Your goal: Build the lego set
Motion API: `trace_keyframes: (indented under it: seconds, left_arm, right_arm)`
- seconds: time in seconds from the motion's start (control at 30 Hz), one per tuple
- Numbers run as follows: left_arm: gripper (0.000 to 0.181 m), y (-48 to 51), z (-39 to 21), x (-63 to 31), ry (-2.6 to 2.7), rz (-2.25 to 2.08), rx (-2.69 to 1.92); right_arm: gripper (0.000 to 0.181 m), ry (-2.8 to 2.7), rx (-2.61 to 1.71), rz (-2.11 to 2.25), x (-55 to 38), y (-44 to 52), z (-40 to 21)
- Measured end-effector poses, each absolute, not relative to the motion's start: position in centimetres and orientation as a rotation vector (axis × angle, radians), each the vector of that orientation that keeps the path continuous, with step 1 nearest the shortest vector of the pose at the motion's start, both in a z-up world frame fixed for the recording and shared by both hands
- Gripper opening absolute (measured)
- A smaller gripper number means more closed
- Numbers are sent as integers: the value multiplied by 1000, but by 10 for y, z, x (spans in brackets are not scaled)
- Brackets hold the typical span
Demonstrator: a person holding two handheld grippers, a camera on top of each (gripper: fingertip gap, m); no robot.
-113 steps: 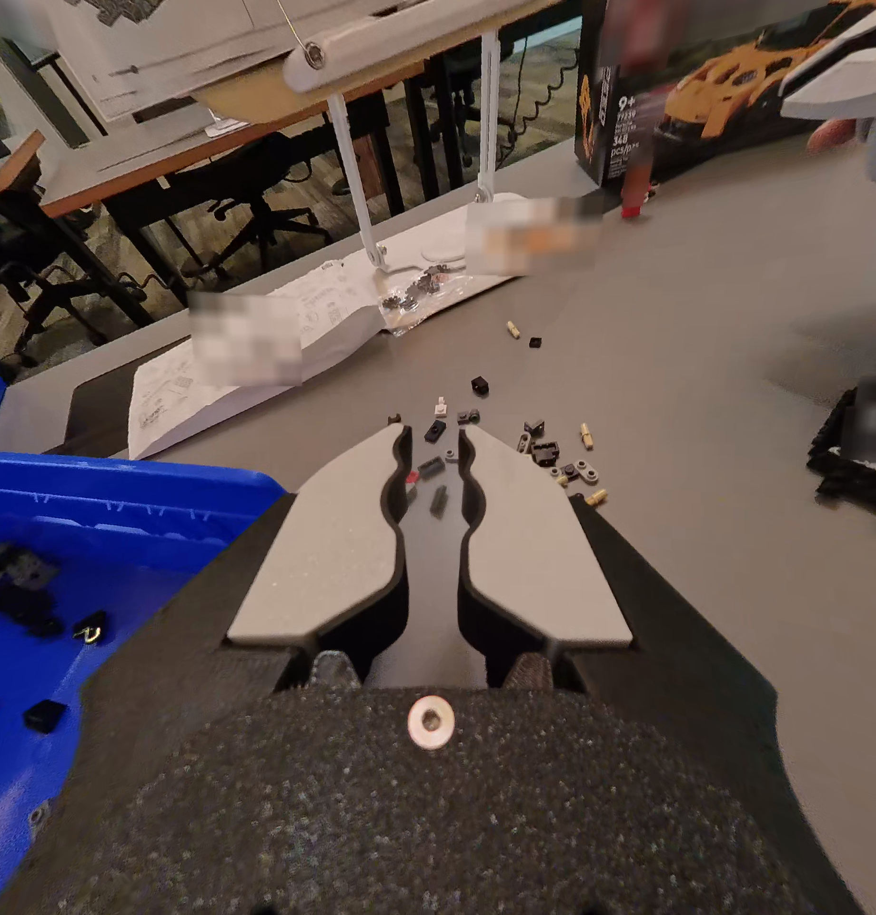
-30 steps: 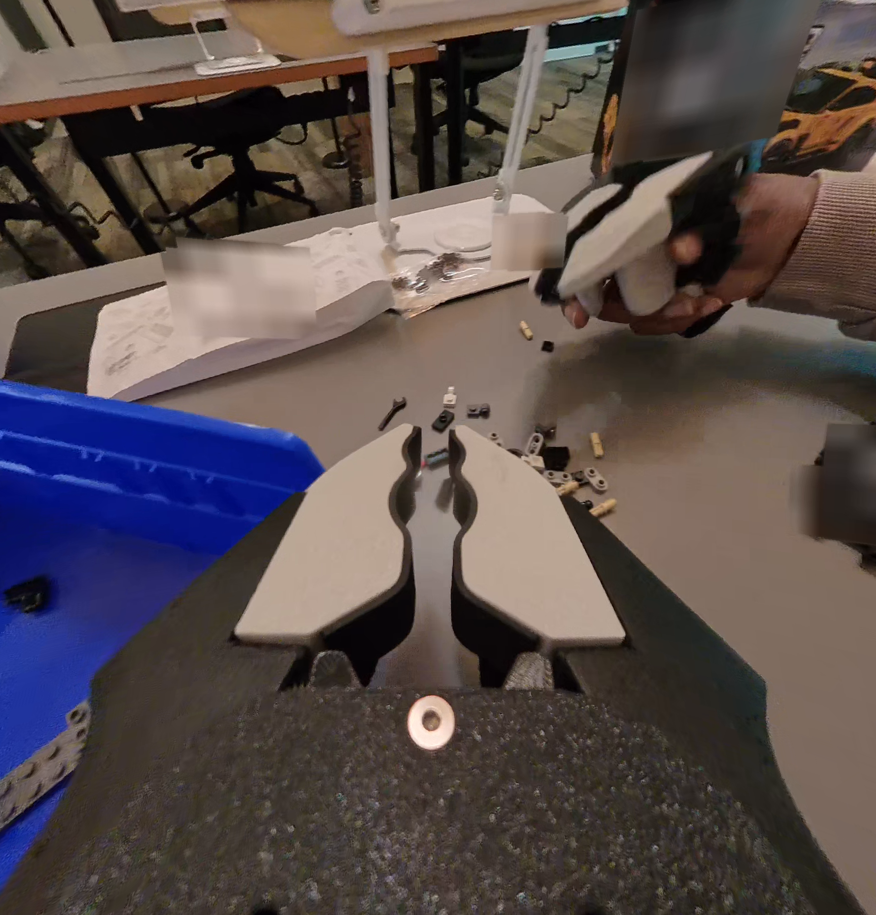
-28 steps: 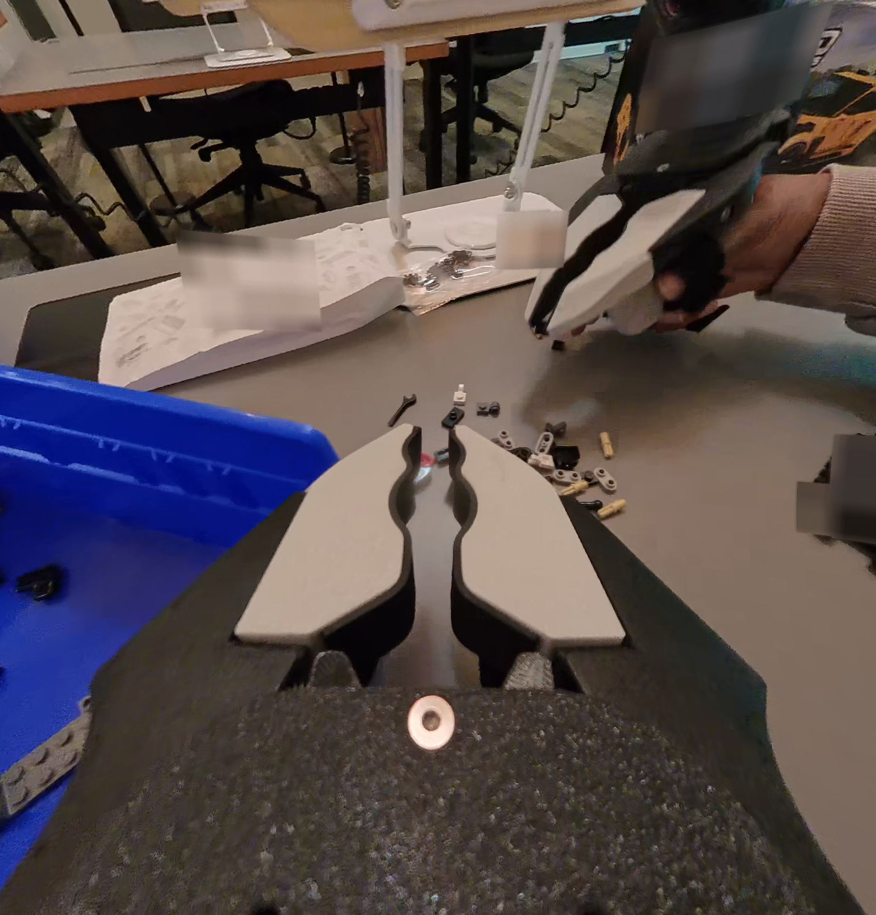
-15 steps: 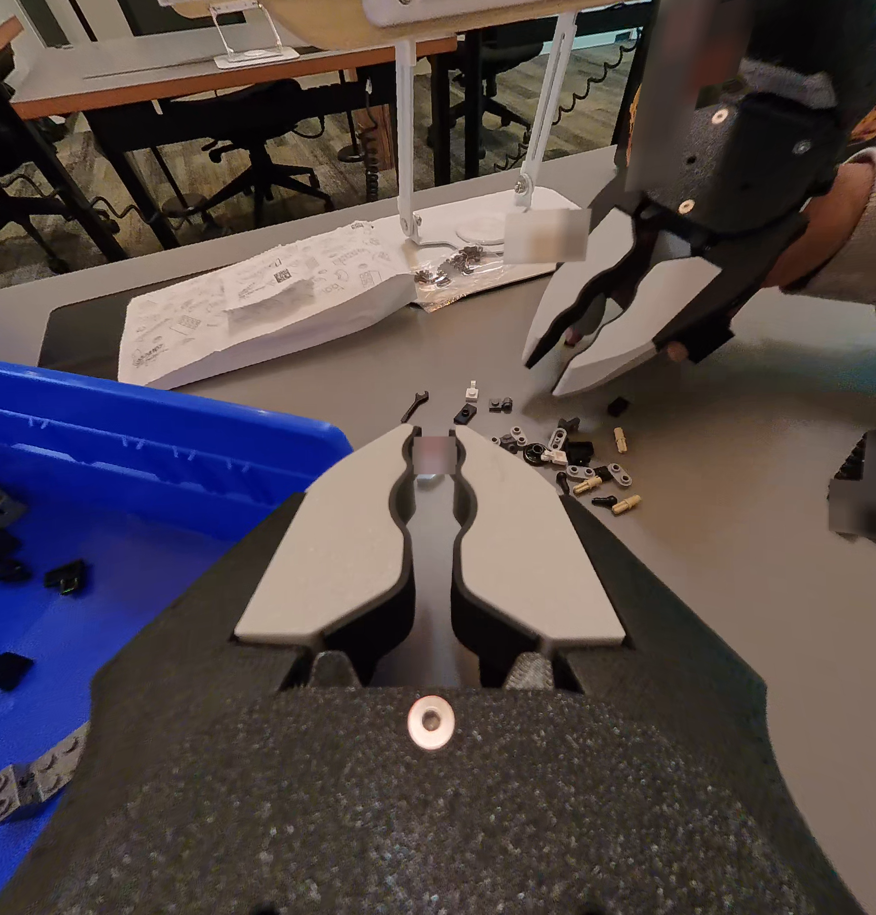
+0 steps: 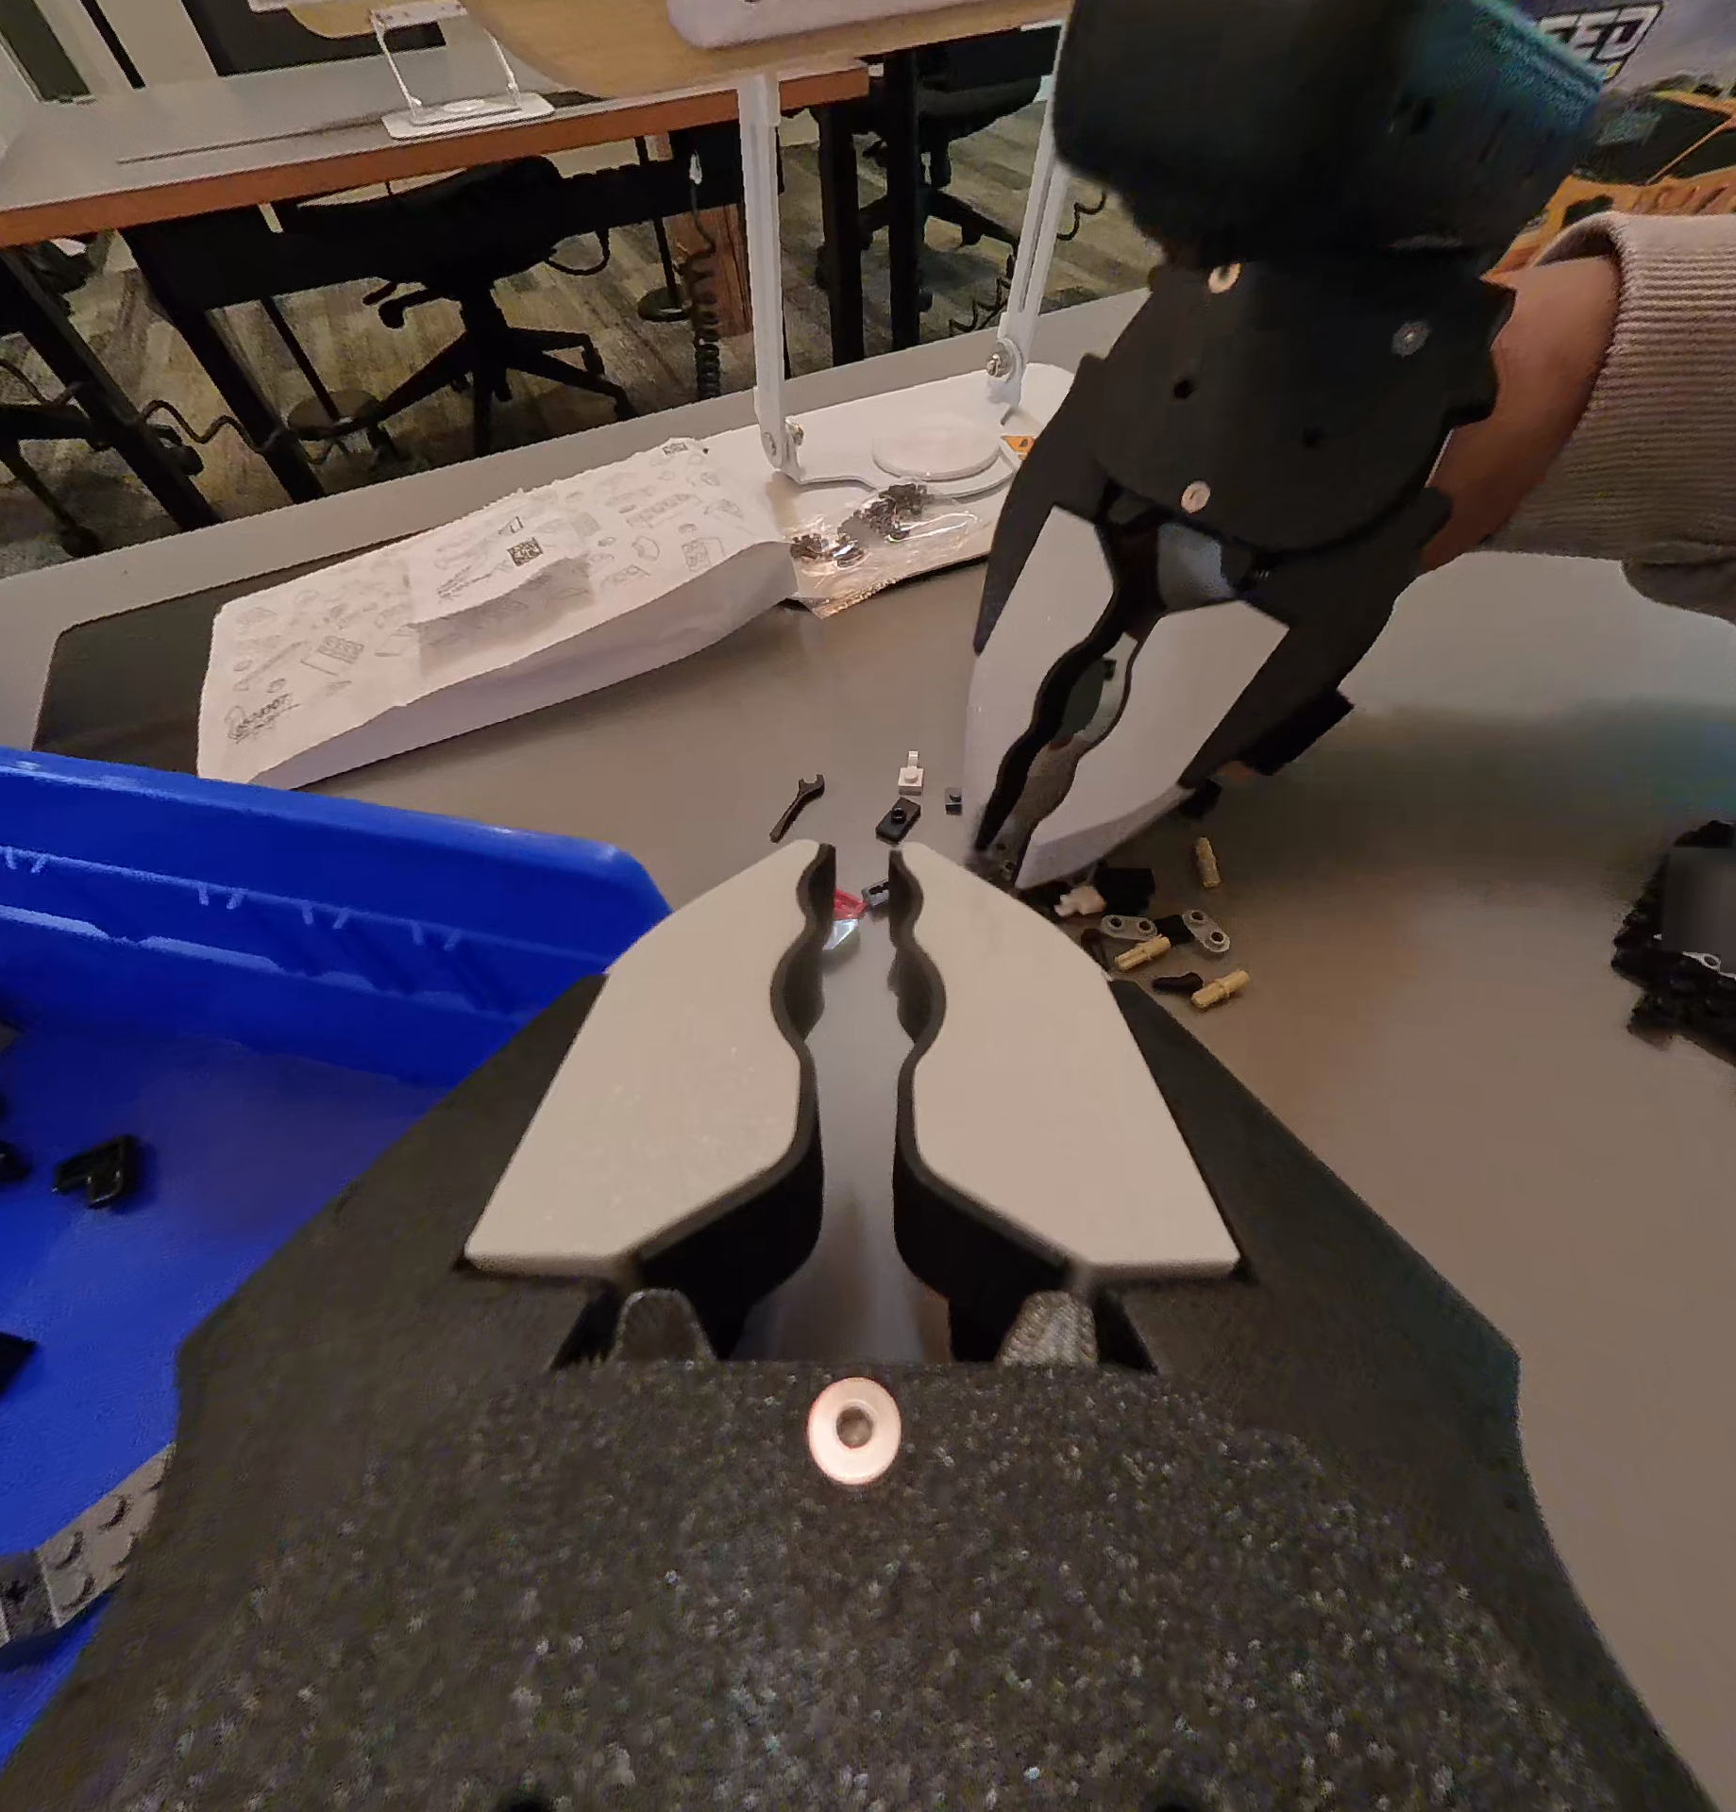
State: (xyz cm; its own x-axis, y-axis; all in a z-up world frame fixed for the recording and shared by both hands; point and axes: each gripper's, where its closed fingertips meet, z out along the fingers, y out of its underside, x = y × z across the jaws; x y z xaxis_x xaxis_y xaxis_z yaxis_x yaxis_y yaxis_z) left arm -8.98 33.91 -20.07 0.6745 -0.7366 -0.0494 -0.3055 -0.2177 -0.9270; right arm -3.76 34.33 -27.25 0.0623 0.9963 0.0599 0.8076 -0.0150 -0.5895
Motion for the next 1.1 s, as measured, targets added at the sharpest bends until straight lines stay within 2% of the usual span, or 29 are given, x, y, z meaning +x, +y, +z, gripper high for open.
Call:
trace_keyframes:
  seconds: [0.3, 1.1]
  left_arm:
    - [9, 336, -199, -87, 841, -511, -1793]
    - [10, 334, -198, -86, 844, -536, -1790]
  right_arm:
    - [4, -1815, -1902, 464, -45, 344, -277]
    - [3, -1505, -1688, 627, -31, 352, -239]
